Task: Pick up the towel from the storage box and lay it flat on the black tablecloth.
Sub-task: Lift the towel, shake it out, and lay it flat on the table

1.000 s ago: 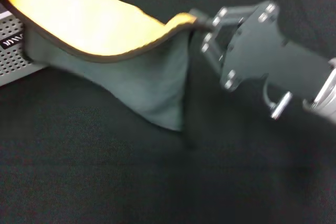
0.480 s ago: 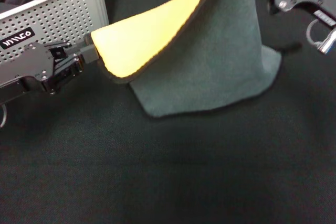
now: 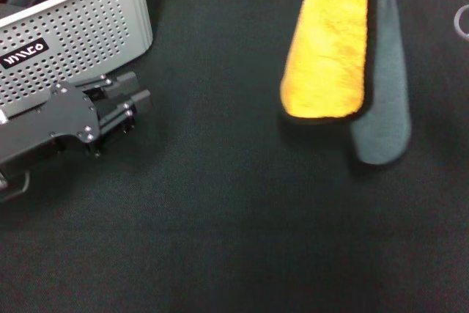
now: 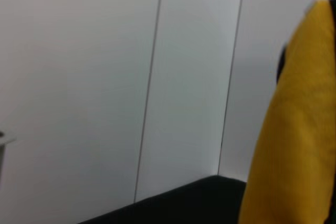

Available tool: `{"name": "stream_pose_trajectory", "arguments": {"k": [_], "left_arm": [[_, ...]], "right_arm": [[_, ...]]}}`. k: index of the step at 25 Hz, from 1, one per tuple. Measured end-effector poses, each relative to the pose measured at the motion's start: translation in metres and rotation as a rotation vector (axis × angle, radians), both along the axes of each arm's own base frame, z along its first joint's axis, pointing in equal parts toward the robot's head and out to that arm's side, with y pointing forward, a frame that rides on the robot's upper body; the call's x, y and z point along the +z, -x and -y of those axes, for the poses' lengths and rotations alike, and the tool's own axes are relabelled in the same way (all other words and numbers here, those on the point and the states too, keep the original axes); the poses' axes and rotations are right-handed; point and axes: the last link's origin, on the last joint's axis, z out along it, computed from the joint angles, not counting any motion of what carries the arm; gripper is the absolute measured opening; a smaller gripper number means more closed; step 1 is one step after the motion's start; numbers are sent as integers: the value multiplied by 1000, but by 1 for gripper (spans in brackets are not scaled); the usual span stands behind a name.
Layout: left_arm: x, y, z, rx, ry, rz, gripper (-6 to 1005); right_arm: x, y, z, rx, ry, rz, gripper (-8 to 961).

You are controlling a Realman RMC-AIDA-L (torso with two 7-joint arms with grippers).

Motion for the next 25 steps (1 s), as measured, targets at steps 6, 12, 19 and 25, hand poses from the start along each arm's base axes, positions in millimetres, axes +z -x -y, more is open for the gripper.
{"name": "stream_pose_trajectory", "arguments": {"k": [6,12,19,25], "left_arm": [[-24,-4,7,-49,-34,19,356],[-53,-12,8,-110,-134,5,359],[-85,-23,16,-240,-444,-166,362],[-100,-31,22,-290,-731,-385,365]], "right_arm": [[2,6,-4,-40,14,-2,19],[-4,16,-14,-97,18,23,20],[-13,45,-28,-163,83,33,22],[-10,69,-38,-209,188,-21,24]]}}
